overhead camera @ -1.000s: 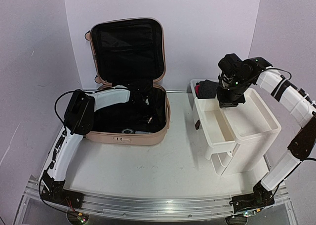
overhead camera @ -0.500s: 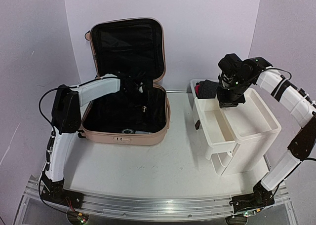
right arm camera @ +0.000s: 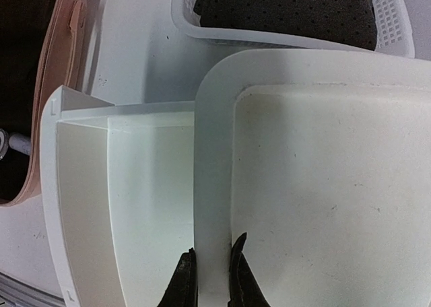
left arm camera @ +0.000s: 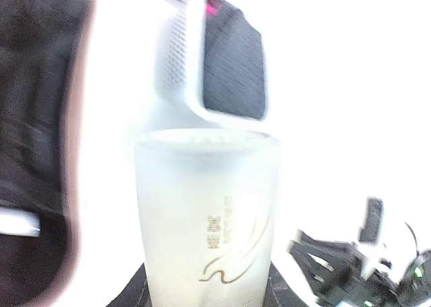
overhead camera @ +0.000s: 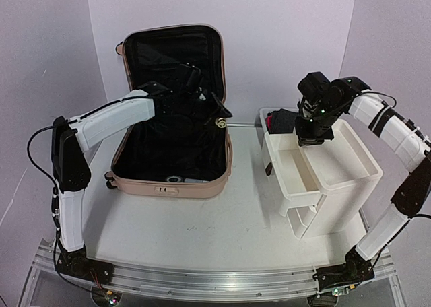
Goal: Open, take out, and arrange the luggage
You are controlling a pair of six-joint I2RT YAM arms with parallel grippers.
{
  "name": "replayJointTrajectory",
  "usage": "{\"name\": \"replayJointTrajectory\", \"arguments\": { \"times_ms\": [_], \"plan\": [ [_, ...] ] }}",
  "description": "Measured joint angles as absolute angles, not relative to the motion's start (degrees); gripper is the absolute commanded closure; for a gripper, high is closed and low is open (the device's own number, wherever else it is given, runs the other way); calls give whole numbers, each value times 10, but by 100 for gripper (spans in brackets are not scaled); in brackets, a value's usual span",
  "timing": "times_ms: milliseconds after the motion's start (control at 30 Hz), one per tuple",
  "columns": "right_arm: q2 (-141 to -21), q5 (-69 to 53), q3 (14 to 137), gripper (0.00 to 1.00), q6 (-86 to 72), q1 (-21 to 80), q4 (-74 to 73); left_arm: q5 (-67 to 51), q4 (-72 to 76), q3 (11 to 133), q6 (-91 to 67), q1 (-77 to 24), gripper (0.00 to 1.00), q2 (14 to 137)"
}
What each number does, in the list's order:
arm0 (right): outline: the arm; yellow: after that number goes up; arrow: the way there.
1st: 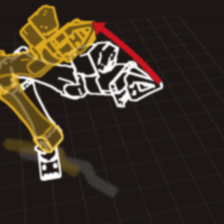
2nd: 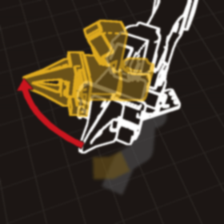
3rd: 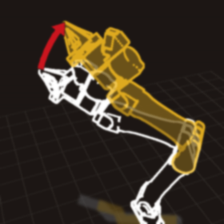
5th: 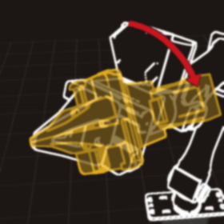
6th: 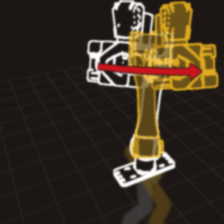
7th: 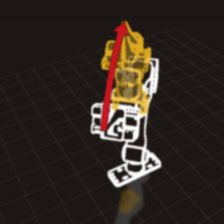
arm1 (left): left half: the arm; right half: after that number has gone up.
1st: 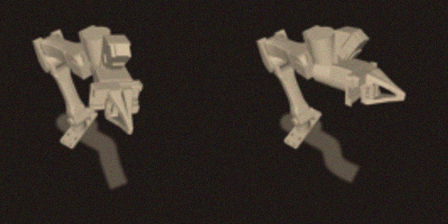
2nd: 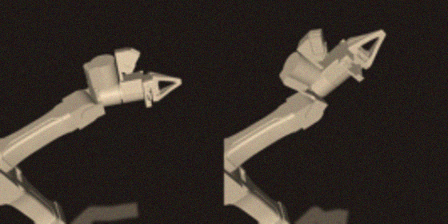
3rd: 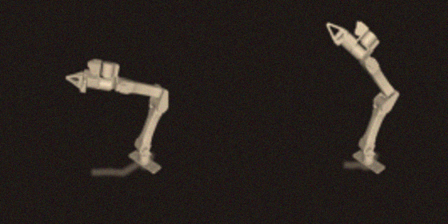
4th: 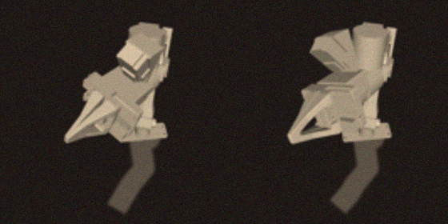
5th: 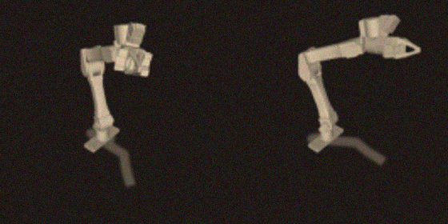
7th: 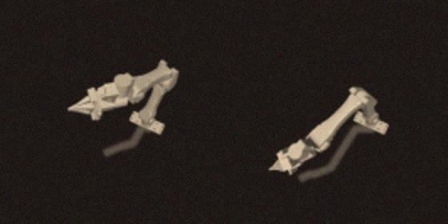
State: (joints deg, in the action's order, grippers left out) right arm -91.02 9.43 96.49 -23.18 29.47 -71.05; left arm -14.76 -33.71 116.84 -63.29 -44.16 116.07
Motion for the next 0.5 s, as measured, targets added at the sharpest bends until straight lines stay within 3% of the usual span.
{"name": "replayJointTrajectory", "arguments": {
  "times_ms": [233,500],
  "plan": [
    [-911,70,965,100,-243,288,-703,-154,-243,1212,-740,-554,73,1195],
    [-922,52,974,100,-252,287,-688,-160,-203,1302,-826,-581,75,1295]
  ]
}}
